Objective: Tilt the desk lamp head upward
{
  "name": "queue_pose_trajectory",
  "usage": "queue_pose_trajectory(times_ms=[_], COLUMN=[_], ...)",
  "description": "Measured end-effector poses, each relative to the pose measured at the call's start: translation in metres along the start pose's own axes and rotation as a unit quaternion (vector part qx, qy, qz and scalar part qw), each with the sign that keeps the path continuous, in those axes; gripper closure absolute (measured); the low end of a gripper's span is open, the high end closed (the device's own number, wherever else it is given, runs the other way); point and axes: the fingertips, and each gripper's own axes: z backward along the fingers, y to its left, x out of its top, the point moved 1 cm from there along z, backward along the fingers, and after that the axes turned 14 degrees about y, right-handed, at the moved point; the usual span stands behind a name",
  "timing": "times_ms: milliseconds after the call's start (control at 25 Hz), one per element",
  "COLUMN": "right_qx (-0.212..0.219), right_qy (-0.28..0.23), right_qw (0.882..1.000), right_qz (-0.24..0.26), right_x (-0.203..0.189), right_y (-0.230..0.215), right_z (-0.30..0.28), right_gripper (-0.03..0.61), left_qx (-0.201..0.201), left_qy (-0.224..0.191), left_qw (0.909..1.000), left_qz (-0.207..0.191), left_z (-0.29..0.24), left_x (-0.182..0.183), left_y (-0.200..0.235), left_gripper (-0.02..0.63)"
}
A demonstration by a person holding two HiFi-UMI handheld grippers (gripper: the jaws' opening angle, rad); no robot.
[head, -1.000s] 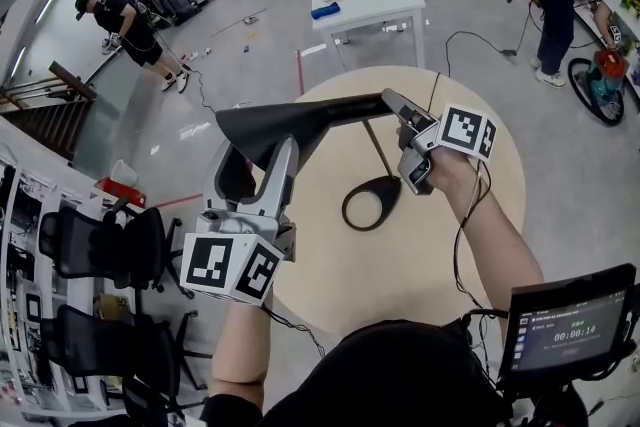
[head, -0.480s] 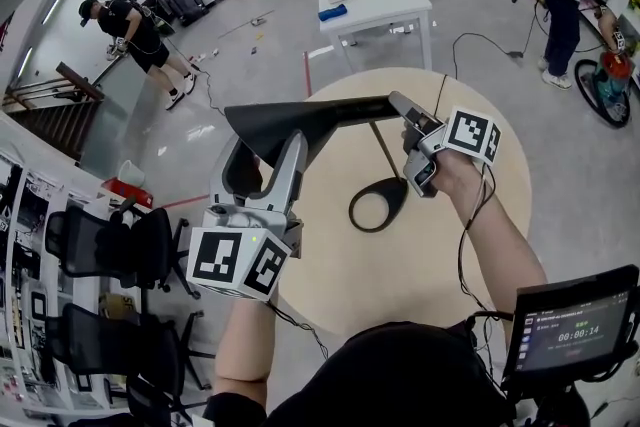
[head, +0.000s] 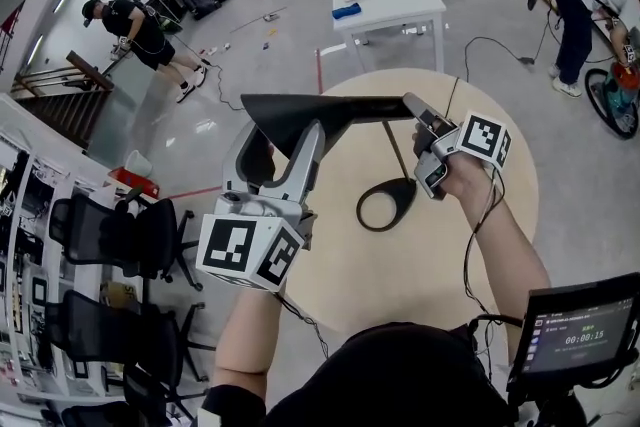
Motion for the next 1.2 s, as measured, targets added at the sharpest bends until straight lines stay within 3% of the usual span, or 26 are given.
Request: queue_pose_trajectory(times_ms=[920,1200], right_qx=[0.015,0.000], right_qy=[-0.009,-0.001], right_qw=[1.000,1.000], right_qz=[-0.024,0.003], right_x=[-0.0025,0.0005], right_y=[-0.0032,-0.0038], right_z=[-0.0041,-0.0038], right_gripper=[0.387,0.387], left_qx=[-0.008,-0.007], left_qy=[-0.007,-0.026], left_qw=[0.9999,0.9995], left_qz=[-0.002,-0.014], left_z=[-0.0059,0.0028], left_x=[0.0058,-0.0028], left_y=[0.0005,-0.0034], left_gripper=[0.330,0.330])
